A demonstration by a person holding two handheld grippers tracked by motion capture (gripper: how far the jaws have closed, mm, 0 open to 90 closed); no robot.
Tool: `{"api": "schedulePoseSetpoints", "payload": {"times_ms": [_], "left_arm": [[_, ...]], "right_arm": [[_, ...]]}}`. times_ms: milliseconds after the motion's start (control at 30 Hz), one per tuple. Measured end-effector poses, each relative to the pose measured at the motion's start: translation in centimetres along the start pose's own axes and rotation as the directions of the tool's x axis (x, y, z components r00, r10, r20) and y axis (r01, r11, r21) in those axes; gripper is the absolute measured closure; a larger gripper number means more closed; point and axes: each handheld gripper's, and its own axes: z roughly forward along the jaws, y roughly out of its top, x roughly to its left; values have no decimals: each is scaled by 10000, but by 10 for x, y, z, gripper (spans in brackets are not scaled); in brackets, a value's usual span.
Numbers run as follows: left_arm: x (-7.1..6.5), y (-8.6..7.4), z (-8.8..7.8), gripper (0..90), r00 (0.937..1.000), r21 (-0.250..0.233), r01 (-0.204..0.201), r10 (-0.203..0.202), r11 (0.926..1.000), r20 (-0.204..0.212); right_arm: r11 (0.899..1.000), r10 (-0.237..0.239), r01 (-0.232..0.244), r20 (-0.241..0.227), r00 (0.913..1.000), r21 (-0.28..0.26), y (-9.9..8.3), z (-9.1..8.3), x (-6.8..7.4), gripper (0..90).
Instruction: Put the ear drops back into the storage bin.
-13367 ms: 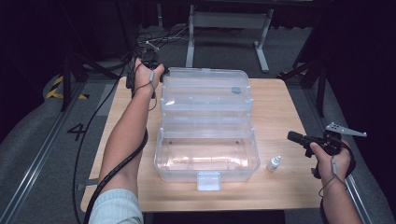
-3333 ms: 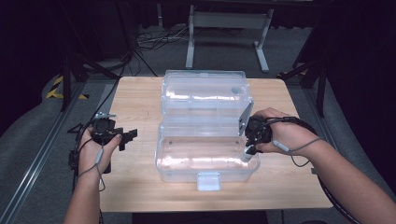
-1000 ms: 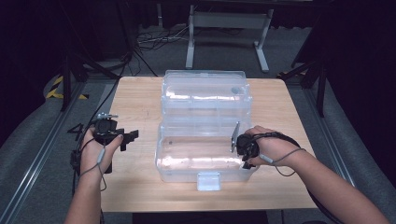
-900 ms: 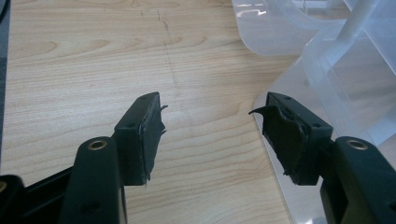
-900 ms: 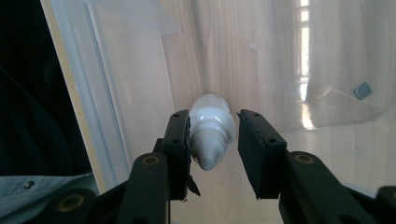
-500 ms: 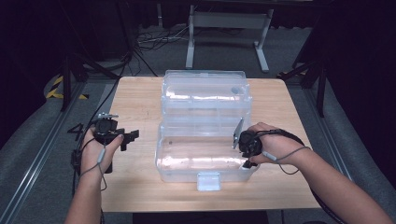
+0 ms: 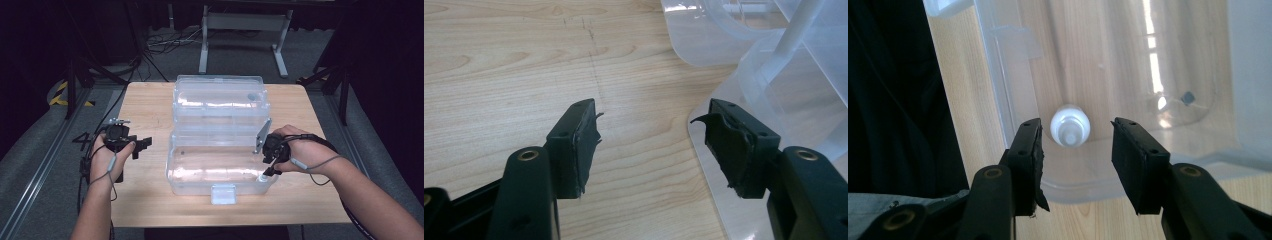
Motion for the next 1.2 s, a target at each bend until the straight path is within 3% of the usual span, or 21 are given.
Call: {"api": "schedulePoseSetpoints", "payload": {"times_ms": [367, 867, 1067, 1200], "left_arm": [[-1, 6, 8, 385, 9999, 207, 39, -42, 9998, 138], [3, 6, 8, 382, 10000, 138, -20, 19, 9999, 71], [9, 4, 6, 361, 9994, -275, -268, 262, 9993, -216], [11, 4, 5, 360, 9986, -302, -379, 368, 9988, -380]], "right_arm": [[9973, 606, -587, 424, 9973, -436, -23, -25, 1, 553], [9913, 1264, -1236, 639, 9899, -463, -58, -34, -7, 535], [9862, 1607, -1574, 688, 9846, -507, -74, -33, -12, 531], [9810, 1867, -1824, 669, 9801, -656, -83, -31, -16, 527]]}}
